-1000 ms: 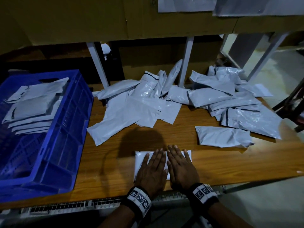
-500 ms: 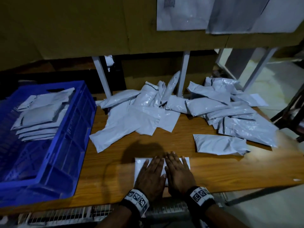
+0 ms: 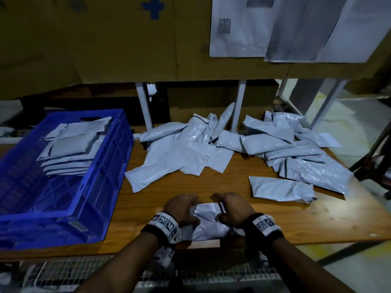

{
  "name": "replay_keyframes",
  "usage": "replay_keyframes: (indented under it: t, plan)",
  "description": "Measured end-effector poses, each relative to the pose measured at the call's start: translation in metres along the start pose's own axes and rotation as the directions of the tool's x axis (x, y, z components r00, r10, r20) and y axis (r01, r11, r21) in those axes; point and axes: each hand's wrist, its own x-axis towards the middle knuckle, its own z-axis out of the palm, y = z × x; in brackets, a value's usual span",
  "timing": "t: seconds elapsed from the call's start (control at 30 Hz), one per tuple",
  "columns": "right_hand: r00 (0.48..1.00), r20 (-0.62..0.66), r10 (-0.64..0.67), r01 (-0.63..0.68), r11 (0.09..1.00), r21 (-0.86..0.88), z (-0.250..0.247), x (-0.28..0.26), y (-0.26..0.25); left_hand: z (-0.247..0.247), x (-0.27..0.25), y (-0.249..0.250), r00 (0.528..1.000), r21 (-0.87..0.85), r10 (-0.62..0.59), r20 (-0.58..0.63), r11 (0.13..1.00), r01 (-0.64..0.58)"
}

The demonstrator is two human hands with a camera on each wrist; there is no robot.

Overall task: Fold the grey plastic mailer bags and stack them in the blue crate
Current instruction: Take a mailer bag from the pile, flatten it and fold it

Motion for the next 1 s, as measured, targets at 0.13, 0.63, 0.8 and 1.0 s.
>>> replay_keyframes:
  t: [0.13,0.63,0.8,1.0]
  plan:
    - [0.962,-0.265,-0.062,0.004,0.977,-0.213,-0.014,0.000,-0.020,-0.022,0.003,0.001,0.940,0.119,0.154,-0.305,0.985,-0.123]
    - [0.884,-0.396,-0.250,0.221,0.968,-0.117,0.055,-0.043,-0.002,0.049,-0.062,-0.009,0.964,0.264,0.173,-0.202,0.958,-0.116]
    - [0.824,-0.530,-0.198,0.180,0.980,-0.086,0.059,-0.019,-0.008,0.042,-0.041,0.019,0.901,0.298,0.244,-0.358,0.945,-0.138]
    - [0.919,-0.367,-0.145,0.087,0.982,-0.170,0.086,0.003,0.001,0.067,-0.012,0.021,0.980,0.319,0.008,-0.201,0.946,0.057]
